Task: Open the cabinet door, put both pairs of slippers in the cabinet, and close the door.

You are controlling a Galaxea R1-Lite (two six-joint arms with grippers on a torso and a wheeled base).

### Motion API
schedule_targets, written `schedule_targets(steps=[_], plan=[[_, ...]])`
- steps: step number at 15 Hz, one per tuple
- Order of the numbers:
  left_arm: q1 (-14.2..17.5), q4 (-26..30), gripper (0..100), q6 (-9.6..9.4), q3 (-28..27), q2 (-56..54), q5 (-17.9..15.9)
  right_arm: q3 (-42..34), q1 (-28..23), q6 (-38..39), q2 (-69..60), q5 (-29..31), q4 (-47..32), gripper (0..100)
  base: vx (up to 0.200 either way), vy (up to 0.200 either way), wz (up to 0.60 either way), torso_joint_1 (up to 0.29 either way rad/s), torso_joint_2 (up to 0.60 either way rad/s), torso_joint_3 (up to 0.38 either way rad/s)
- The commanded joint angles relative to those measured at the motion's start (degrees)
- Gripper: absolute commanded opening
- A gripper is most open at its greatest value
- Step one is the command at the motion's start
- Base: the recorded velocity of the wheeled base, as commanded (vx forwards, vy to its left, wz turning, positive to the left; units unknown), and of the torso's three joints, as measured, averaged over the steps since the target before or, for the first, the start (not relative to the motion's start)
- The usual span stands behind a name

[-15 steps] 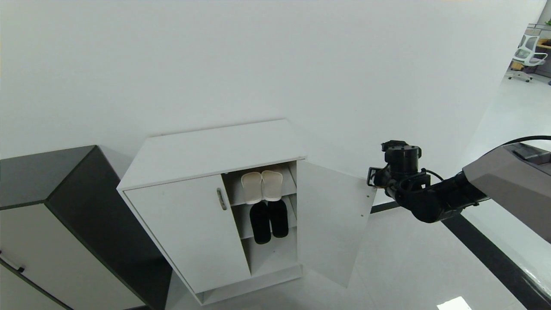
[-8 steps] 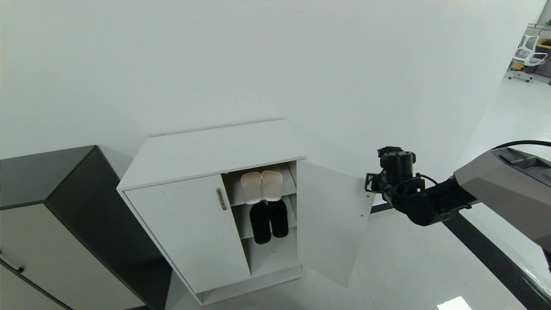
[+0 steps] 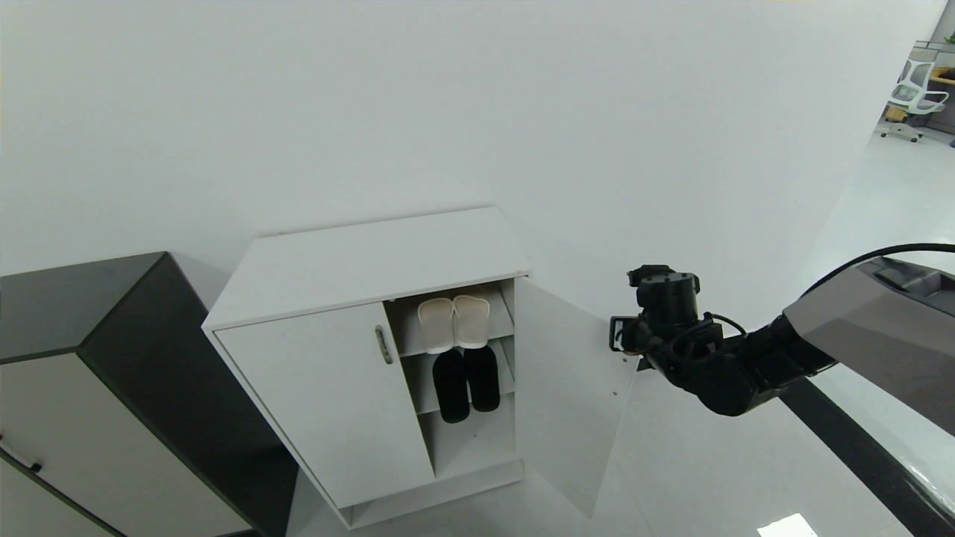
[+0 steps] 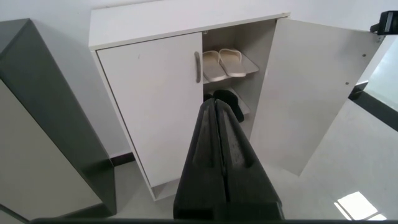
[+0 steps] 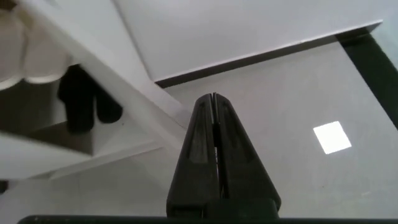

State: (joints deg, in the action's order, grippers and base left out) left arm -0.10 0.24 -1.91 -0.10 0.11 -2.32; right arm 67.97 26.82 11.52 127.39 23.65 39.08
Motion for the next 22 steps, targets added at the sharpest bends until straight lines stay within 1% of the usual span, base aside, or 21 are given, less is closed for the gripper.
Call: schedule_targets(steps=[1, 3, 5, 8, 9, 13, 18, 22], plan=[[0.01, 0.02, 0, -0.02, 0.01, -0.02, 0.03, -4.25, 4.91, 0.08, -6.37, 0.08, 0.12, 0, 0.0, 0.0, 0.0, 0.0, 0.0, 0.0], [0.01, 0.02, 0, -0.02, 0.01, -0.02, 0.03, -7.24, 8.34, 0.08, -9.71, -0.1, 0.2, 0, 0.0, 0.0, 0.0, 0.0, 0.0, 0.0], [0.01, 0.02, 0, -0.02, 0.01, -0.02, 0.03, -7.77, 8.86, 0.08, -10.06, -0.01, 0.2, 0, 0.0, 0.0, 0.0, 0.0, 0.0, 0.0], [0.01, 0.02, 0, -0.02, 0.01, -0.02, 0.03, -5.66, 5.17, 0.08, -5.22, -0.1, 0.2, 0, 0.0, 0.0, 0.0, 0.0, 0.0, 0.0], [0.01, 0.02, 0, -0.02, 0.01, -0.02, 0.03, -5.31, 4.65, 0.08, -4.34, -0.1, 0.2, 0, 0.0, 0.0, 0.0, 0.0, 0.0, 0.0], [0.01, 0.02, 0, -0.02, 0.01, -0.02, 0.03, -4.17, 4.73, 0.08, -0.57, -0.18, 0.12, 0, 0.0, 0.0, 0.0, 0.0, 0.0, 0.0], [0.01, 0.02, 0, -0.02, 0.01, -0.02, 0.03, -5.13, 7.81, 0.26, -0.48, -0.18, 0.12, 0, 0.0, 0.0, 0.0, 0.0, 0.0, 0.0], [0.01, 0.02, 0, -0.02, 0.01, -0.02, 0.03, -6.98, 13.35, 2.19, -1.36, -0.27, 0.29, 0, 0.0, 0.0, 0.0, 0.0, 0.0, 0.0]])
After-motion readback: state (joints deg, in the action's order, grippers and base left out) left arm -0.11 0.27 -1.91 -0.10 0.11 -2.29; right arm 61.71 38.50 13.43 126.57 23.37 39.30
